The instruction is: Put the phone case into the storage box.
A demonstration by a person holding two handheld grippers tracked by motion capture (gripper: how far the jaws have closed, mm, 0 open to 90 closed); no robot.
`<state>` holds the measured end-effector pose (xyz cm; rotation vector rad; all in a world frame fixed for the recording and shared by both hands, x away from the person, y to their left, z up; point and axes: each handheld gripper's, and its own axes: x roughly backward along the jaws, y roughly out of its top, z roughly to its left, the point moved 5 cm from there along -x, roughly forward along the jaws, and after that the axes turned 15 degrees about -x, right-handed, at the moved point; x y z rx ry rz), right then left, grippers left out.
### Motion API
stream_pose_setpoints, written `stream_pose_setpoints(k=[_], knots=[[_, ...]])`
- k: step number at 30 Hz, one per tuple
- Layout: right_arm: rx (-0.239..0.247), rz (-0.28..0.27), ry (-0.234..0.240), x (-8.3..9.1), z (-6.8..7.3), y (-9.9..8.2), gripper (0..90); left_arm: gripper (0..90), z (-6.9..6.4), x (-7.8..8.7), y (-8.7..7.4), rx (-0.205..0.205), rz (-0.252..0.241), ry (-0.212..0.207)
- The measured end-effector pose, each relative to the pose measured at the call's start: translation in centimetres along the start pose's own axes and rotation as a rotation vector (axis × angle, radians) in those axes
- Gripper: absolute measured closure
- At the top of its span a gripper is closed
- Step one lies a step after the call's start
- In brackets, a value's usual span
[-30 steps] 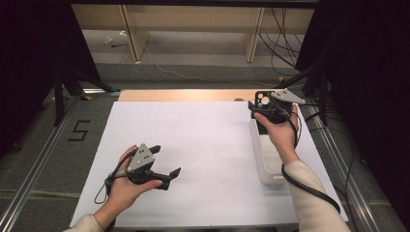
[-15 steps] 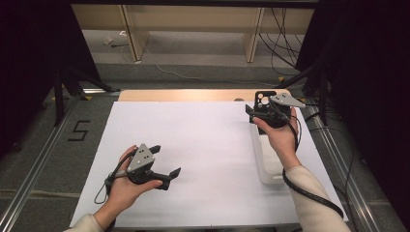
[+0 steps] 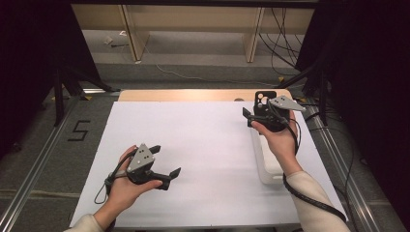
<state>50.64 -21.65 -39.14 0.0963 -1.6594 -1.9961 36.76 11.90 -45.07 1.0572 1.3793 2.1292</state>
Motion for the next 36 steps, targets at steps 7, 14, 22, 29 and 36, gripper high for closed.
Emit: stream_pose_setpoints(k=[7,14,22,29,36], knots=[[-0.005,0.000,0.019,0.5,0.5,-0.3,4.2,0.0,0.0,0.0,0.0,0.000,0.000,0.001],[0.002,0.005,0.046,1.1,1.5,-0.6,4.2,0.0,0.0,0.0,0.0,0.004,-0.001,0.002],[-0.005,0.012,0.074,1.5,2.2,-0.9,4.2,0.0,0.1,0.0,0.0,0.003,-0.001,0.002],[0.000,0.016,0.090,1.8,2.9,-1.0,4.3,0.0,0.1,0.0,0.0,0.003,-0.002,0.002],[0.002,0.023,0.107,2.3,3.4,-1.3,4.4,0.0,0.1,0.0,0.0,0.004,-0.001,0.002]])
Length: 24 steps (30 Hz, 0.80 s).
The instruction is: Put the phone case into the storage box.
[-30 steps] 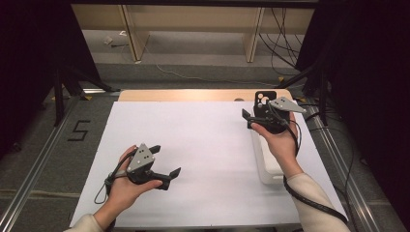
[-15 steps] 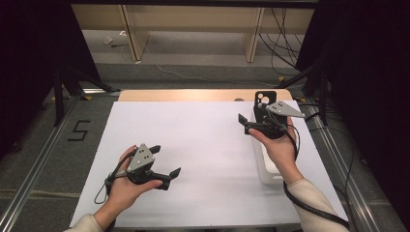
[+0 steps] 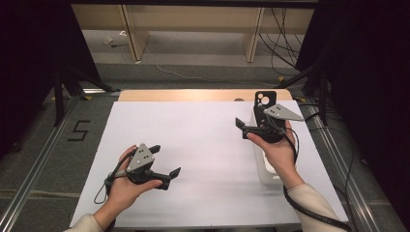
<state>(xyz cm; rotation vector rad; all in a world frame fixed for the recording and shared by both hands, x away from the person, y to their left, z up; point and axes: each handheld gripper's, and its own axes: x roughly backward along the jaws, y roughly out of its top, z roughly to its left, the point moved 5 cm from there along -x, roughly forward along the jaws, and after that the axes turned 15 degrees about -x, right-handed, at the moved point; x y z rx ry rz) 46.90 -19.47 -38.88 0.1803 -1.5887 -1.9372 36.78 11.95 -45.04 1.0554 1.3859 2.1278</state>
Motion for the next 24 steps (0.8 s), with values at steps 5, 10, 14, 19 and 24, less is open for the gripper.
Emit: stream_pose_setpoints(k=[5,10,14,19,24], knots=[[0.000,0.004,0.008,0.3,0.2,-0.2,4.3,0.0,0.0,0.0,0.0,0.000,0.000,0.000],[-0.005,0.004,0.016,0.6,0.4,-0.4,4.3,0.0,0.0,0.0,0.0,0.000,0.000,0.001],[-0.002,0.005,0.021,0.8,0.5,-0.4,4.2,0.0,0.0,0.0,0.0,0.000,0.000,0.001],[-0.002,0.007,0.028,1.1,0.6,-0.6,4.2,0.0,0.0,0.0,0.0,0.000,0.001,0.001],[0.002,0.008,0.037,1.4,0.8,-0.7,4.2,0.0,0.0,0.0,0.0,0.000,0.001,0.001]])
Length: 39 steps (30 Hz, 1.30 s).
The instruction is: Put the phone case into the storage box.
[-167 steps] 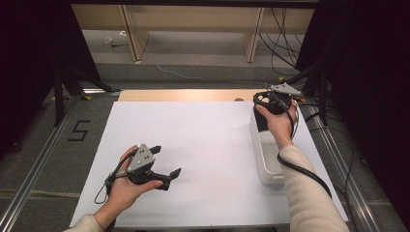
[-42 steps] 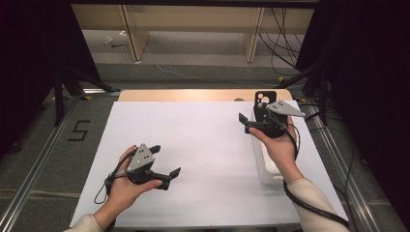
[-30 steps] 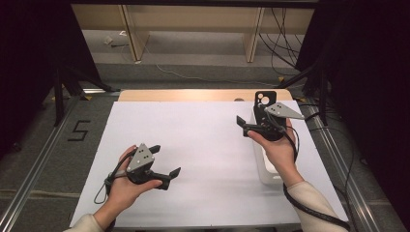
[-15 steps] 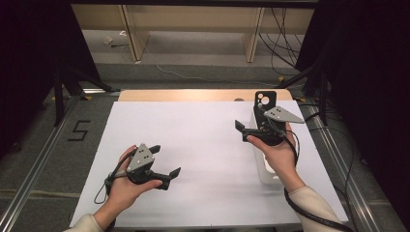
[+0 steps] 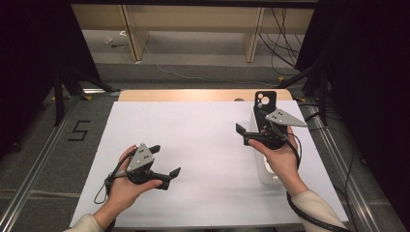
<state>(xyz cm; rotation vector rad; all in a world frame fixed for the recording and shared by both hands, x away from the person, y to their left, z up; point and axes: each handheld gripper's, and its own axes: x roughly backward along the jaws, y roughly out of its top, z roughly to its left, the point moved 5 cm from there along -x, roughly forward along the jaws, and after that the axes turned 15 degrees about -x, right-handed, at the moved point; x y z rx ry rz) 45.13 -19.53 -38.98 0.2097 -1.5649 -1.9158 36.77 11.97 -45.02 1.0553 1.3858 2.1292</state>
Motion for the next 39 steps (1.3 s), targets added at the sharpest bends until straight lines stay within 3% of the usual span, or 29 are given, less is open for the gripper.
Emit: stream_pose_setpoints(k=[21,39], knots=[[0.011,-0.004,0.042,2.5,0.1,-0.7,4.1,0.0,0.1,0.1,0.1,0.002,-0.003,0.002],[0.018,-0.012,0.075,5.3,-0.8,-2.0,4.1,0.0,0.1,0.2,0.1,0.003,-0.005,0.006]])
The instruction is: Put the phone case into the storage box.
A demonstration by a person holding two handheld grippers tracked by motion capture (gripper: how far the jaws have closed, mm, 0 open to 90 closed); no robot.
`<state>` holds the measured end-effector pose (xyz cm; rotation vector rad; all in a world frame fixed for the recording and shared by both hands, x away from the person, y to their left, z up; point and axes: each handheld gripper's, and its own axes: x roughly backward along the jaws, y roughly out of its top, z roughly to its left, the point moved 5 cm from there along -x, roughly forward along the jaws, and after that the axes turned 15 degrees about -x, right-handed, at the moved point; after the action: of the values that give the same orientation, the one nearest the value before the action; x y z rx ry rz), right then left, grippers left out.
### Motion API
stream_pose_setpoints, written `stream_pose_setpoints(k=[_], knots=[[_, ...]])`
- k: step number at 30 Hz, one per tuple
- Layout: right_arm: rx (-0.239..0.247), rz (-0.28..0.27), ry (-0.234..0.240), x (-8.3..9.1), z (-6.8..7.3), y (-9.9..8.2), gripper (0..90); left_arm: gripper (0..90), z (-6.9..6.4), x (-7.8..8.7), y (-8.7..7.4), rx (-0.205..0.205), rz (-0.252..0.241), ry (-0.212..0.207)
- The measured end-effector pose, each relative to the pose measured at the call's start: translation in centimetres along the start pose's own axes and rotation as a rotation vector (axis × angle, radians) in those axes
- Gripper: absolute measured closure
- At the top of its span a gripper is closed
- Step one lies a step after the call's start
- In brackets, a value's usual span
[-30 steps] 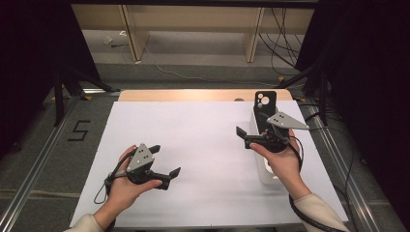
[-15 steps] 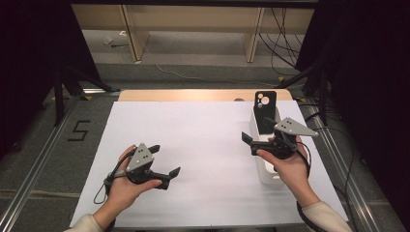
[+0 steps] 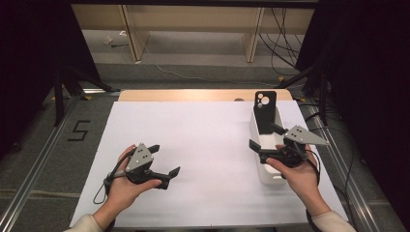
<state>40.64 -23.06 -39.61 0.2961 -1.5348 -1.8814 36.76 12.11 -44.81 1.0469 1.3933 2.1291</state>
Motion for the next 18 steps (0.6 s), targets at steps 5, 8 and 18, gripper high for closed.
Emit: stream_pose_setpoints(k=[5,8,18], knots=[[0.003,-0.010,0.004,0.5,0.0,-0.3,4.1,0.0,0.0,0.0,0.0,0.001,0.000,0.000],[0.006,-0.011,0.004,0.8,0.0,-0.4,4.1,0.0,0.0,0.0,0.0,0.003,-0.002,0.002],[0.010,-0.007,-0.009,1.4,-0.5,-1.2,4.1,0.0,0.1,0.0,0.0,0.005,-0.004,0.006]])
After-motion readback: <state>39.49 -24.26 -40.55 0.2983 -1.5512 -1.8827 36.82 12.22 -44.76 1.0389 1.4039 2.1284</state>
